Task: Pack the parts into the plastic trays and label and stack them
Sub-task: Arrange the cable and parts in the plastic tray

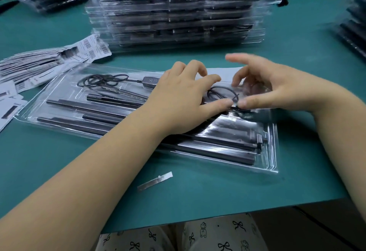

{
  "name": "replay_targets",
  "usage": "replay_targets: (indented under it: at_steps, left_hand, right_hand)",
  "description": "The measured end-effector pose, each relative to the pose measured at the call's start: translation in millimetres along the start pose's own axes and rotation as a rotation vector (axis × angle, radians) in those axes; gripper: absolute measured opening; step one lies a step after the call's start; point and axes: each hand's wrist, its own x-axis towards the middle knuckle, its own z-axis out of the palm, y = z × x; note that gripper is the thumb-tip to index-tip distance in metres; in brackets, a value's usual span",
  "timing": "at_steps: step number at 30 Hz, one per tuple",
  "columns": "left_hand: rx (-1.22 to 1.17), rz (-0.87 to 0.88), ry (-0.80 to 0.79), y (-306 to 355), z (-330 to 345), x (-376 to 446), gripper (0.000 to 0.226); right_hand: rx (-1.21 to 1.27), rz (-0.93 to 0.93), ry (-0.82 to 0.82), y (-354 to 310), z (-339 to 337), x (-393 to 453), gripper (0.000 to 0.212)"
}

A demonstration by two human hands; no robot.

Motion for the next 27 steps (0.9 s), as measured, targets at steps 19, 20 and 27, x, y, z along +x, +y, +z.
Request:
replay_targets:
  at_steps: [19, 20, 27]
  left_hand:
    - [0.136, 0.046, -0.08, -7.4, -19.7, -17.2, 0.056]
    - [0.147, 0.042, -0.075, -6.5, -20.0, -16.9, 0.053]
    - [0.04, 0.057, -0.182, -10.9, -38.1, -18.9, 0.041]
  right_hand:
    - [-0.321, -0.089, -0.003, -13.9, 16.8, -6.1, 0.055]
    - [-0.347, -0.087, -0.003, -14.9, 17.9, -5.6, 0.056]
    - [-0.117, -0.123, 0.019, -15.8, 17.4, -4.7, 0.06]
